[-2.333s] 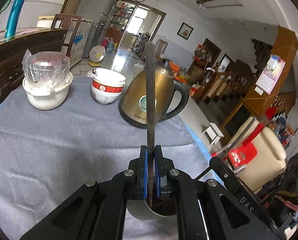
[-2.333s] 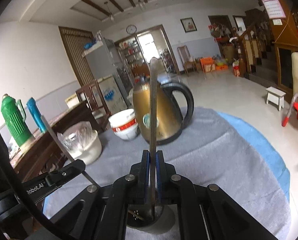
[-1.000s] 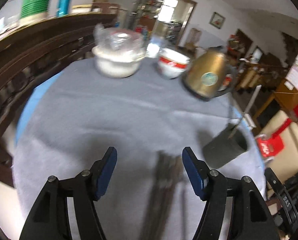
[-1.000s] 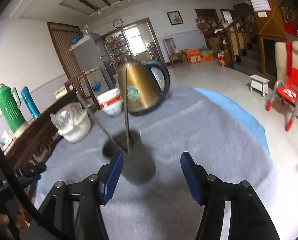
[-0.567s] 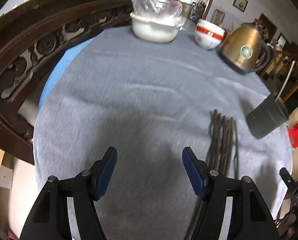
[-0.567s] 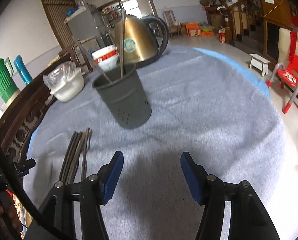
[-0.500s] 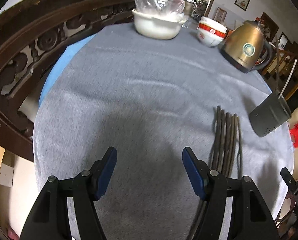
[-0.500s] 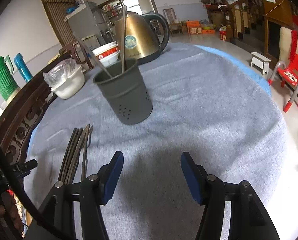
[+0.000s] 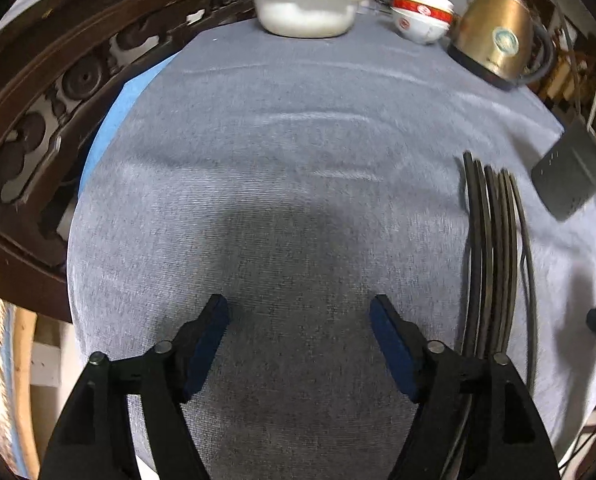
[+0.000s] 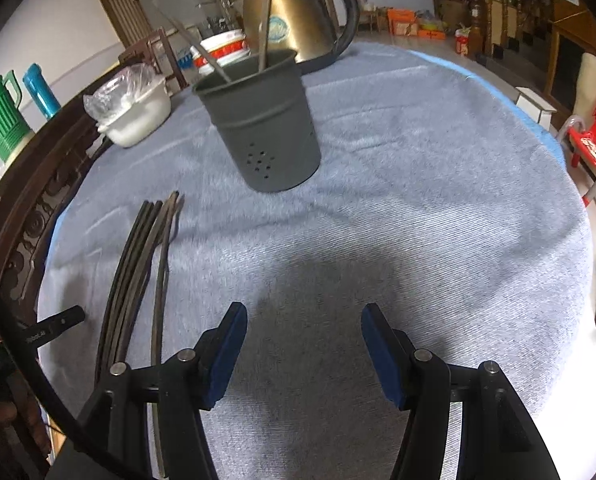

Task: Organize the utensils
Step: 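Grasp another chopstick with the right tool while the left tool grasps one too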

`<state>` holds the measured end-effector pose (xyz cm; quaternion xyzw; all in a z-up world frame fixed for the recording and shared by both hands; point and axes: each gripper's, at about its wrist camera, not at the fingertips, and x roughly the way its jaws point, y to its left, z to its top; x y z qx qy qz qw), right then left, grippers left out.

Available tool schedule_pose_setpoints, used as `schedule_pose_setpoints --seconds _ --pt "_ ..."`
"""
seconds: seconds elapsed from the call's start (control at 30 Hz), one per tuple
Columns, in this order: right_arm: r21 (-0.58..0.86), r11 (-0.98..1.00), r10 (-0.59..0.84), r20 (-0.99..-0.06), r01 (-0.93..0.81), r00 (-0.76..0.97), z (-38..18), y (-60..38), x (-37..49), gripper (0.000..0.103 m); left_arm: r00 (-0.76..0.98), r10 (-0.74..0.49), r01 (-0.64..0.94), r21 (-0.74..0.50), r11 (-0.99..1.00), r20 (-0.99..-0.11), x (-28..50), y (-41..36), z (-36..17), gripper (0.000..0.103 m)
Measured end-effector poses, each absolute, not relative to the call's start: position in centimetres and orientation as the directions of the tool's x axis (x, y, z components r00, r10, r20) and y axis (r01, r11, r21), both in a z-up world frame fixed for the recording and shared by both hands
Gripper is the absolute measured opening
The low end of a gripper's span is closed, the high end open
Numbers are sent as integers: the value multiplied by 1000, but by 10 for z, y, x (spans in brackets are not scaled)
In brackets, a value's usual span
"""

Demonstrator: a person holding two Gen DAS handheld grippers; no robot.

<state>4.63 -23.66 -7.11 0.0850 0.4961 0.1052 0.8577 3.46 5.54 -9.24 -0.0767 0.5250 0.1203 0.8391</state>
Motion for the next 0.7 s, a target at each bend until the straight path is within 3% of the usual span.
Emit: schedule_pose_setpoints --seconds 0.1,0.27,0.4,0.6,0.7 --pt "276 947 321 -839 -165 439 -64 -220 51 63 422 126 -290 -2 957 -898 33 54 -95 88" --pt "337 906 411 -847 -256 337 -60 -186 63 62 422 124 -287 -3 958 -898 31 53 -96 93" --pt "340 895 415 -872 -290 259 -68 -156 80 38 424 119 -278 -4 960 -898 31 54 -97 94" --pt "304 901 376 -903 -308 208 -72 -127 97 36 417 116 -279 -5 960 -901 33 54 -97 95" --pt "320 905 367 -921 -281 132 -86 -119 109 13 413 112 -274 -6 962 -904 33 53 -97 95"
